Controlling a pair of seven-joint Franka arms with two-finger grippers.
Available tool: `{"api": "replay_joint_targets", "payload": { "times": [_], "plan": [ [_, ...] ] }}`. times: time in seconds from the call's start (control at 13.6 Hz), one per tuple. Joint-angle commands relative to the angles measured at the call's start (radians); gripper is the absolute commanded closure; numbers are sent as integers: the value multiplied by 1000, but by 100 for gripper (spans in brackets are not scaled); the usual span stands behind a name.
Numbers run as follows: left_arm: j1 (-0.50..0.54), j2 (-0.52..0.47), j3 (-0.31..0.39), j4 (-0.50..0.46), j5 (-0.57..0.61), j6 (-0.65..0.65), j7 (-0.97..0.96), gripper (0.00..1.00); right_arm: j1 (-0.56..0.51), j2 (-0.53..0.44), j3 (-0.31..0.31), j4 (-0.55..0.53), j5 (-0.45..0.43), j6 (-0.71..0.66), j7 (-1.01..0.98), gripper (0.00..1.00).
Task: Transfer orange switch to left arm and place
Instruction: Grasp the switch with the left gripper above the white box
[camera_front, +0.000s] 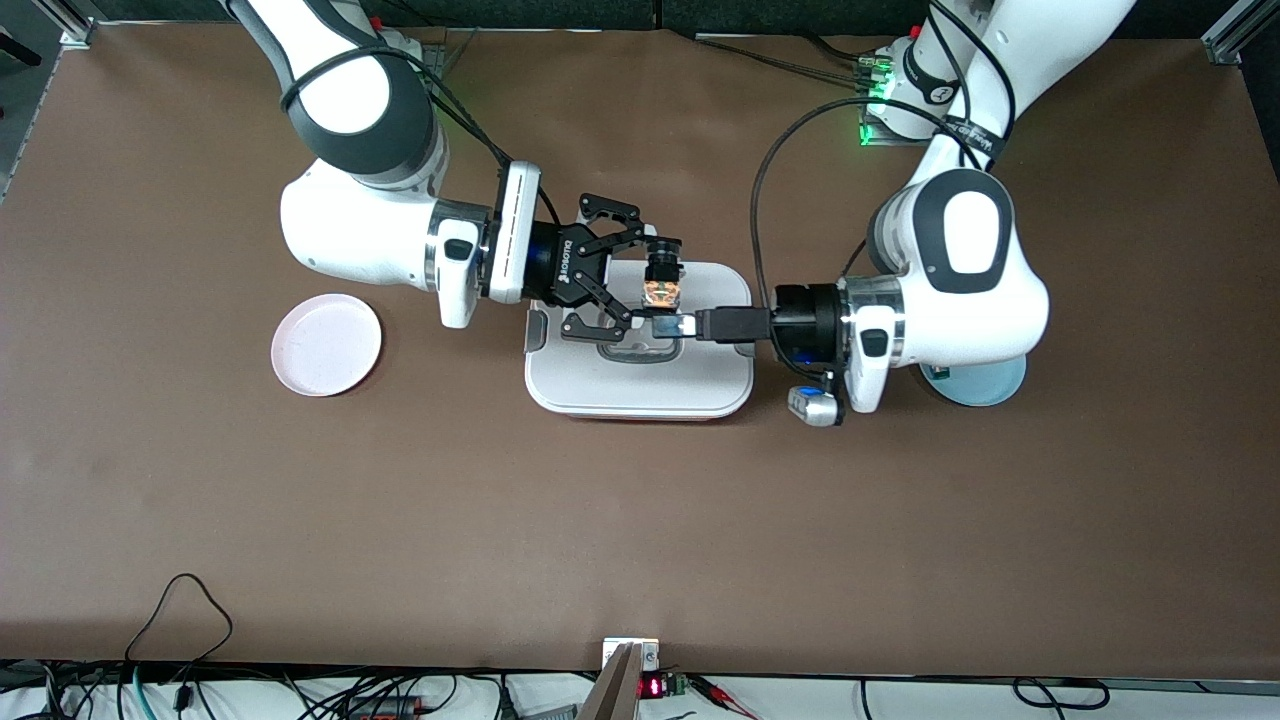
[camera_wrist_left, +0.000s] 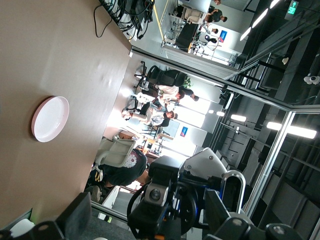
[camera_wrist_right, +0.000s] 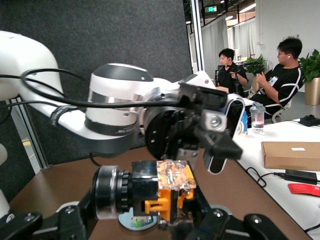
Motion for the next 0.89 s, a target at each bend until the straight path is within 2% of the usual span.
{"api": "replay_joint_targets", "payload": {
  "times": [0.0,0.15,0.3,0.59,0.81],
  "plan": [
    [-5,-22,5,-1,-16,3,-21,0,29,39,3,54,25,44,4,77],
    [9,-51,10,-32,-6,-77,-21,0,29,39,3,54,25,46,5,77],
    [29,-85,8,-75,23,-100,-7,0,31,39,5,54,25,52,5,77],
    [63,-85,8,-108,38,-154,69,4,34,41,5,53,25,64,4,77],
    [61,-82,8,-99,38,-146,68,21,40,41,5,53,25,66,4,77]
  ]
}}
